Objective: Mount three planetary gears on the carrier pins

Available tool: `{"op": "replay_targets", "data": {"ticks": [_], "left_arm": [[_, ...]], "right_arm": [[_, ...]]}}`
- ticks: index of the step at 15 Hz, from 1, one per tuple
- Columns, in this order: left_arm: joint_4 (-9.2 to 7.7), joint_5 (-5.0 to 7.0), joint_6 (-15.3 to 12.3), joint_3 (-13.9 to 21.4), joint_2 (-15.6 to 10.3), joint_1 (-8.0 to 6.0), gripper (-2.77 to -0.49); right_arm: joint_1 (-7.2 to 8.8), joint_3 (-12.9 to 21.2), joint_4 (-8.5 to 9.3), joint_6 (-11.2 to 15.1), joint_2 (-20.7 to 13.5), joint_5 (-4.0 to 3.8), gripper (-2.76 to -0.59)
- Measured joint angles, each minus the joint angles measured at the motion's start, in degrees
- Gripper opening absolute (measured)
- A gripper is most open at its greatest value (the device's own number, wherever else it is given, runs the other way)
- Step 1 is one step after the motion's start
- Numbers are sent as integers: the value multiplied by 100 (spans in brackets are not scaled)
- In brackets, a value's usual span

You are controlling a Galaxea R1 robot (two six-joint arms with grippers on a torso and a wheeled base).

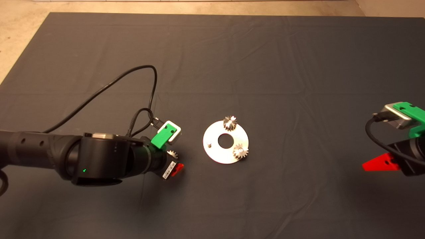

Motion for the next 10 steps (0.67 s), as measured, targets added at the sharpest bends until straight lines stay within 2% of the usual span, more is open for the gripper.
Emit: {"op": "replay_targets", "data": {"ticks": [1,4,6,8,10], "left_arm": [[23,-22,0,0,2,29,-92],[290,-35,0,-35,0,106,-92],[293,-47,0,-50,0,153,-92],[312,-140,0,-111,-30,179,-92],[325,-173,0,-135,-48,272,-92]], "right_arm": [[0,0,2,0,0,0,-144],[0,0,7,0,1,2,-144],[-1,0,9,0,1,0,-144],[0,0,9,0,17,4,-144],[0,0,11,0,15,-5,-144]]}}
